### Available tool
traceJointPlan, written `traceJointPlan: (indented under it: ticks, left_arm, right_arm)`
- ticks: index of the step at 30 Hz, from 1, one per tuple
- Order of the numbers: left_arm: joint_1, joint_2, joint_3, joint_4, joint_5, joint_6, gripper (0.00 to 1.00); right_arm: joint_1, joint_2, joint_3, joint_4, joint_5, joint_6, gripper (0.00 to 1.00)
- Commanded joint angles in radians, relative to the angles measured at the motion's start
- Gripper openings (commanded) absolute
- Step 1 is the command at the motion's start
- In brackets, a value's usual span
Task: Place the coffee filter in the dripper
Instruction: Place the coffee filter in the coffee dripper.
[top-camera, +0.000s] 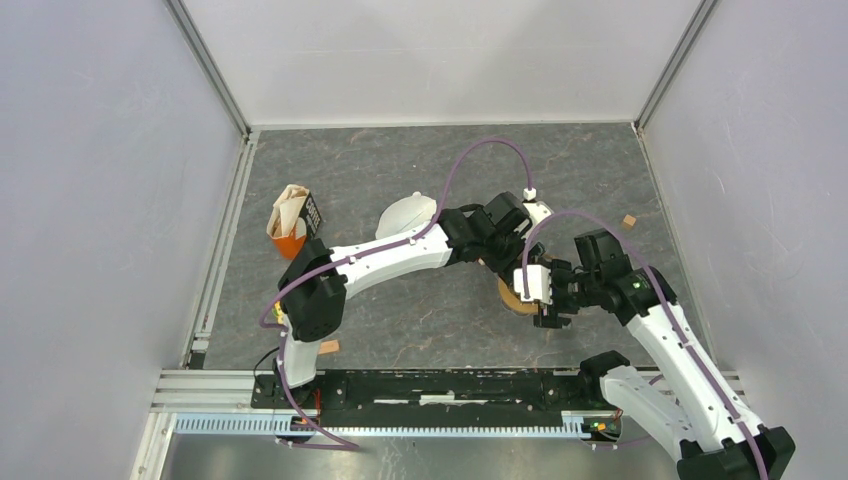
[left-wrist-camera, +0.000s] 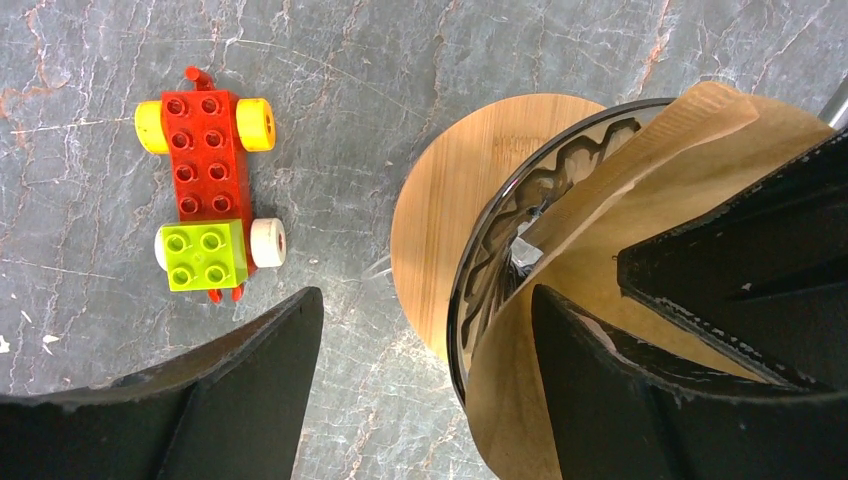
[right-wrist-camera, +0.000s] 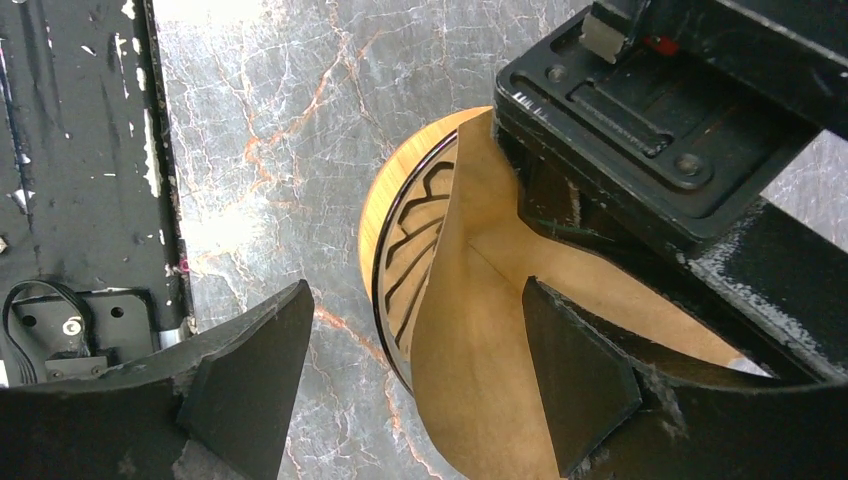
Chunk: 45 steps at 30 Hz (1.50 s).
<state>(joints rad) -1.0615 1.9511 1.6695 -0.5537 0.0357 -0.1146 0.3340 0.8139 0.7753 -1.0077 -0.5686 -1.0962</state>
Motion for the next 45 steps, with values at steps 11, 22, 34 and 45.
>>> traceJointPlan:
  ticks: [11,22,34,45]
  left_arm:
    - [0.003,0.002,0.054,-0.001,0.01,0.018,0.83]
    - [0.004,0.019,0.061,-0.003,0.002,0.029,0.83]
    - [0.003,0.032,0.059,-0.01,0.006,0.031,0.84]
    - [0.003,0.007,0.085,-0.023,0.018,0.042,0.85]
  right_arm:
    - [0.007,0.012,0.003,-0.06,-0.056,-0.018,0.81]
    - [0.012,0.05,-0.037,-0.017,-0.022,-0.026,0.81]
    - [0.02,0.059,-0.054,0.01,-0.001,-0.018,0.82]
    - [0.02,0.025,0.031,0.017,0.006,0.037,0.85]
